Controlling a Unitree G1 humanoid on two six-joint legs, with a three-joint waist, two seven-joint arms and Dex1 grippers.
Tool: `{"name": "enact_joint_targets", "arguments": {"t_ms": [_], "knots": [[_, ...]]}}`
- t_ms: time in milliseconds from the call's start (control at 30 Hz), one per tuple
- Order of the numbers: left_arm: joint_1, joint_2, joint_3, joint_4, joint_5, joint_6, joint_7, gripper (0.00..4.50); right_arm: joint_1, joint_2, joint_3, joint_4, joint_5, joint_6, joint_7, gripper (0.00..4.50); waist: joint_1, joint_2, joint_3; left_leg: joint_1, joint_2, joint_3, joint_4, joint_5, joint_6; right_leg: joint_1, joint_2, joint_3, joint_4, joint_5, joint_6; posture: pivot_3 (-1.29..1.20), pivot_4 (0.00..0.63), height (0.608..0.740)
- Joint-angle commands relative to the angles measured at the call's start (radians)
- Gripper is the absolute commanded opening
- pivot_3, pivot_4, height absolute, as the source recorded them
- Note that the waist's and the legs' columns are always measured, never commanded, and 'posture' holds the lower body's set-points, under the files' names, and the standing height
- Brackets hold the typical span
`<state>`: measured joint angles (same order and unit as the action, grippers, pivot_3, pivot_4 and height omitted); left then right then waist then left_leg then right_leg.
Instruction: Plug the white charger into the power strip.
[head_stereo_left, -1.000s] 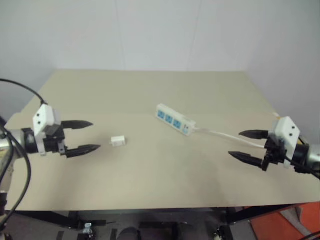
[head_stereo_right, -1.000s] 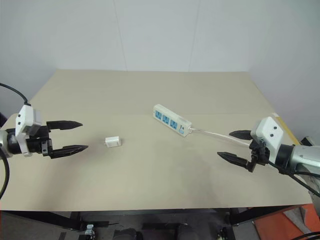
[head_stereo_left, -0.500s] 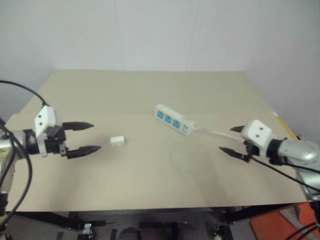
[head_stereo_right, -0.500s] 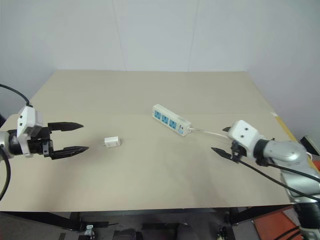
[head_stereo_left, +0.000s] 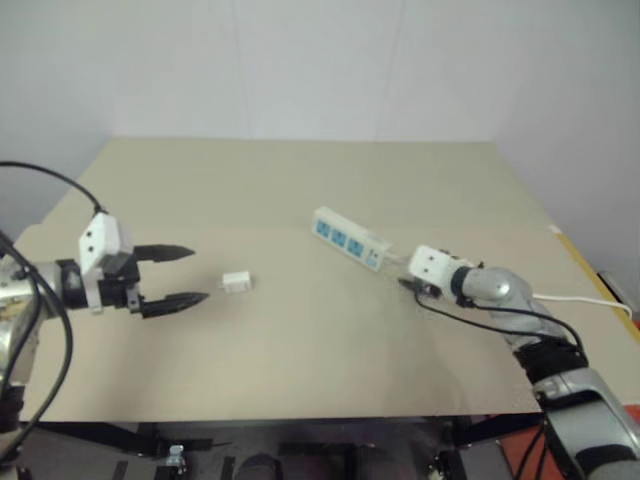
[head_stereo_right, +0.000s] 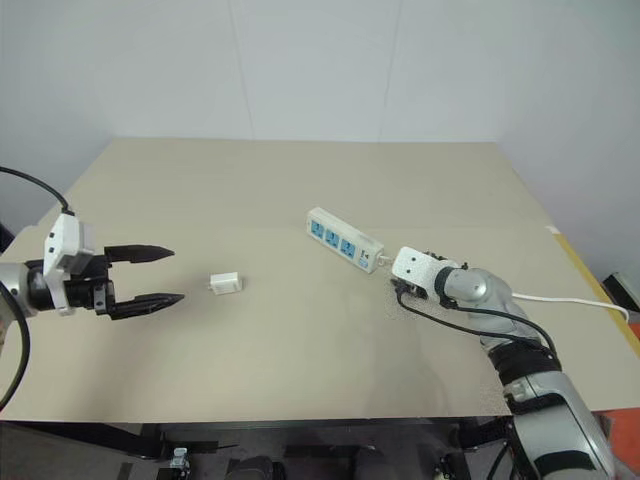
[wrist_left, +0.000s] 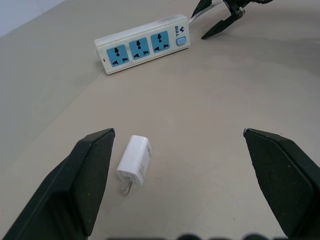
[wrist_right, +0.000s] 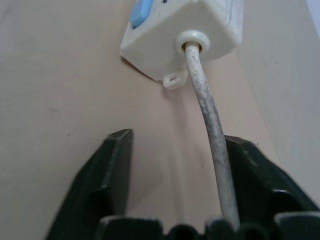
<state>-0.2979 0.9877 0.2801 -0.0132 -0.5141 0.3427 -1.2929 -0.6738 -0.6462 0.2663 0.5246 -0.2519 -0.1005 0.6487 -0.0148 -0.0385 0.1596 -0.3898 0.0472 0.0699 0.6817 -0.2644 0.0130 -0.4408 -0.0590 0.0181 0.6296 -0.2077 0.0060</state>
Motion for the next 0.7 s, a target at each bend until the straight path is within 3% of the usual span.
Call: {"name": "enact_joint_targets", "arguments": {"t_ms": [33,200,333,400,567,700], "knots": [[0.006,0.006,0.029,-0.039,-0.015,-0.01,0.009,4.5,-0.03,0.012,-0.014,0.027,-0.006,-0.06,-0.021,1.77,-0.001,0.0,0.0,0.0,0.0,0.0,0.0,0.0,0.0,0.0,0.0,0.0,0.0,0.0,0.0,0.0,0.15,0.74],[0.011,0.004,0.026,-0.046,-0.017,-0.009,0.014,4.5,-0.024,0.02,-0.043,-0.005,0.034,-0.083,-0.002,0.02,-0.004,0.0,0.0,0.001,0.0,0.0,0.0,0.0,0.0,0.0,0.0,0.0,0.001,0.0,0.0,0.0,0.15,0.74],[0.004,0.0,0.015,-0.044,-0.017,-0.008,0.016,4.5,0.006,0.061,-0.11,-0.113,0.191,-0.006,0.086,0.02,-0.007,0.0,0.0,0.001,0.001,0.0,0.0,0.0,0.0,0.0,0.0,0.0,0.001,0.0,0.0,0.0,0.15,0.74],[0.001,0.0,0.011,-0.043,-0.017,-0.009,0.014,4.5,0.034,0.107,-0.175,-0.233,0.367,0.135,0.166,0.02,-0.009,0.0,0.0,0.001,0.001,-0.001,0.0,0.0,0.0,0.0,0.001,0.0,0.001,0.0,0.0,0.0,0.15,0.74],[-0.009,0.003,0.005,-0.037,-0.015,-0.008,0.01,4.5,0.086,0.139,-0.265,-0.429,0.618,0.392,0.261,0.02,-0.003,0.0,0.0,0.001,0.002,-0.001,0.0,0.0,0.0,0.0,0.001,0.0,0.001,0.0,0.0,0.0,0.15,0.74],[-0.018,0.006,0.001,-0.033,-0.014,-0.006,0.006,4.5,0.15,0.121,-0.278,-0.508,0.711,0.526,0.32,0.02,0.001,0.001,0.0,0.001,0.002,-0.001,0.0,0.0,0.0,0.001,0.001,-0.001,0.001,0.0,0.0,0.0,0.15,0.74]]}}
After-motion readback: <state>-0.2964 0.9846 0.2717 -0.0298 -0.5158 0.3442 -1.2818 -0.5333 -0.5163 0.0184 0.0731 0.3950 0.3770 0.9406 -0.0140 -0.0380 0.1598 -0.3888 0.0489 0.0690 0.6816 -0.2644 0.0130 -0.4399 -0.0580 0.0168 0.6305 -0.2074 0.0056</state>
